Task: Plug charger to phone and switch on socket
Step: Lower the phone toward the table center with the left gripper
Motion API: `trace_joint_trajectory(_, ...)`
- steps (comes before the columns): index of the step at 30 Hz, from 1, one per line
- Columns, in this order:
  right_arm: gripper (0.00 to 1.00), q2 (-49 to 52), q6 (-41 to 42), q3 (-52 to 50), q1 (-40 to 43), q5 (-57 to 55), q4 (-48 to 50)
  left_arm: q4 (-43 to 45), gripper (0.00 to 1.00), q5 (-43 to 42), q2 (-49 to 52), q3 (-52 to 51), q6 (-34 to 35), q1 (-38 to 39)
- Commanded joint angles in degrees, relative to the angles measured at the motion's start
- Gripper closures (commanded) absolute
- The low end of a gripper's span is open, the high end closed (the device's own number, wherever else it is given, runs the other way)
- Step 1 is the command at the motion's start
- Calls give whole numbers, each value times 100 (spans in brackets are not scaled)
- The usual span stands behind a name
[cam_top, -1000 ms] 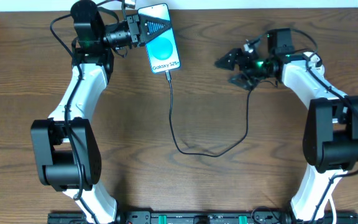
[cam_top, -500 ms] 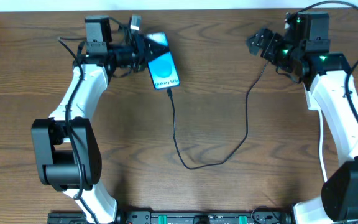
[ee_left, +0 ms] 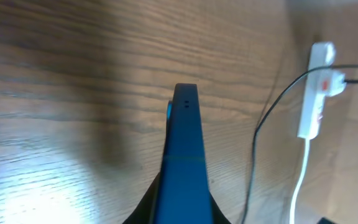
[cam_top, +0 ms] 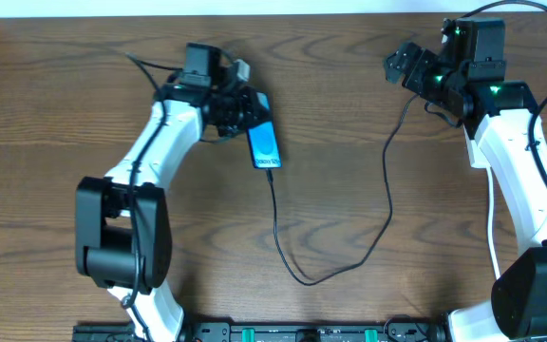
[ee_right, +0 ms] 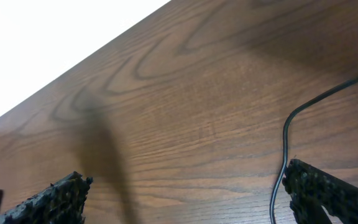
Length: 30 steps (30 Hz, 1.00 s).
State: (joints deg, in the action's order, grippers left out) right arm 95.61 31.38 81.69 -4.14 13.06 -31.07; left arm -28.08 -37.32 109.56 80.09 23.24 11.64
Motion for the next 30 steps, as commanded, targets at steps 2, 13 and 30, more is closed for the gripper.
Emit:
trace_joint_trajectory(2,1,13,-85,26,-46,-79,-2,13,93,201,289,74,-179,245)
trace_joint_trajectory(13,1,13,-131,26,-46,-114,-4,306,93,199,970,74,-9,848)
trace_joint_trajectory(30,1,13,-129,-13,-46,-116,-4,894,93,398,1296,74,1150,1036)
